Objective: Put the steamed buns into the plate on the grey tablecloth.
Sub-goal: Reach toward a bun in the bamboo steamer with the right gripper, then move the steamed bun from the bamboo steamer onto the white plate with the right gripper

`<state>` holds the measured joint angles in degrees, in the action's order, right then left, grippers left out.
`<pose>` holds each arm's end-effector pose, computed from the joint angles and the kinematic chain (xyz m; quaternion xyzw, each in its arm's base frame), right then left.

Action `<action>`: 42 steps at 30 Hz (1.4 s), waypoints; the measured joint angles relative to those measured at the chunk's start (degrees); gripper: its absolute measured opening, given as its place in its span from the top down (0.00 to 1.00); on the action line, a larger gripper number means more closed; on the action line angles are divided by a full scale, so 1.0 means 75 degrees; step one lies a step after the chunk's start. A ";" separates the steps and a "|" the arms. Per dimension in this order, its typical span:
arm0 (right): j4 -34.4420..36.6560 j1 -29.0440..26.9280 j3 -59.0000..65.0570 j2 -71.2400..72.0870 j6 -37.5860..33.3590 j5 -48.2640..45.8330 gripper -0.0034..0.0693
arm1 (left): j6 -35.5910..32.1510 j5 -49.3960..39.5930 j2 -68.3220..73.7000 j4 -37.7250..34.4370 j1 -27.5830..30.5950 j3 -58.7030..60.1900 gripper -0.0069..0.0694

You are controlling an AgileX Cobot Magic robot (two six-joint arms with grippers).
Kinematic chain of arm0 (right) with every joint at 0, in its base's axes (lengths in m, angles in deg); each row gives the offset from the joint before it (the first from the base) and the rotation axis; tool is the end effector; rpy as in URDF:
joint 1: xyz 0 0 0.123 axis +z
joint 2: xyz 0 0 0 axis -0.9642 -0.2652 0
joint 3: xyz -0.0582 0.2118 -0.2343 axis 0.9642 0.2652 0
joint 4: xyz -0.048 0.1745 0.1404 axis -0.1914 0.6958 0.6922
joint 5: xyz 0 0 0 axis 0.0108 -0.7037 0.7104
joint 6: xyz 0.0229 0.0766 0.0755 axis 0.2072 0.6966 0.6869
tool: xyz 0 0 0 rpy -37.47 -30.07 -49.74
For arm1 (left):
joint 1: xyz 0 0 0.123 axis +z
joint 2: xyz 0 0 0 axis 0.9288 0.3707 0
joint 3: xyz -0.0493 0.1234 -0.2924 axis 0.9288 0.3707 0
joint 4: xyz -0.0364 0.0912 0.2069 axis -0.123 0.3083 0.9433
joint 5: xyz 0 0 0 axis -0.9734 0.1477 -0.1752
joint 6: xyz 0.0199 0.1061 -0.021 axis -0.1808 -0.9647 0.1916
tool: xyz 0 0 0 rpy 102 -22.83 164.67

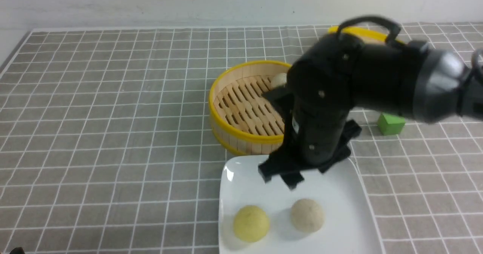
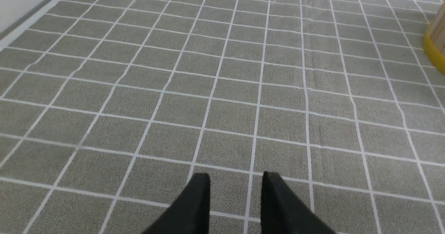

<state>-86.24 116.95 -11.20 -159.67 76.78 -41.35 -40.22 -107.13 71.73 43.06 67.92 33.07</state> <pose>0.2866 0.2462 0.2876 -0.2012 0.9712 0.0162 0.1267 0.0104 0.0081 0.1664 -0.0609 0.8043 -0.0018 0.5911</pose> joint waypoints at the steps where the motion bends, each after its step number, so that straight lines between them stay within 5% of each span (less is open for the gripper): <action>1: -0.0096 -0.0175 -0.0369 -0.0073 -0.0024 0.0011 0.29 | 0.0000 0.0000 0.0000 0.0000 0.0000 0.0000 0.59; 10: -0.0293 -0.1776 -0.2413 -0.1659 -0.0033 0.2126 0.41 | 0.0000 0.0000 0.0000 0.0000 0.0000 0.0000 0.59; 22: -0.0501 -0.2053 -0.3432 -0.3550 -0.0033 0.3322 0.46 | 0.0000 0.0000 0.0000 0.0000 0.0000 0.0003 0.59; 24: -0.0515 -0.2056 -0.3457 -0.3566 -0.0033 0.3348 0.54 | 0.0000 0.0000 0.0000 0.0000 0.0000 0.0003 0.59; 28: -0.0471 -0.2055 -0.3463 -0.3380 -0.0033 0.3098 0.85 | 0.0000 0.0007 0.0000 0.0000 0.0000 0.0003 0.59; 30: -0.0426 -0.2020 -0.3463 -0.3181 -0.0044 0.2899 0.92 | 0.0000 0.0007 0.0000 0.0000 0.0000 0.0003 0.59; 39: -0.0232 -0.1180 -0.3358 0.0173 -0.1294 -0.0634 0.92 | 0.0000 0.0007 0.0000 0.0000 0.0000 0.0003 0.59; 42: -0.0131 -0.1001 -0.2683 0.1056 -0.1329 -0.0828 0.92 | 0.0000 0.0007 0.0000 0.0000 0.0000 0.0003 0.59</action>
<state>-87.22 109.44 -31.32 -151.75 66.81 -47.56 -40.22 -107.08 71.73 43.06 67.92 33.09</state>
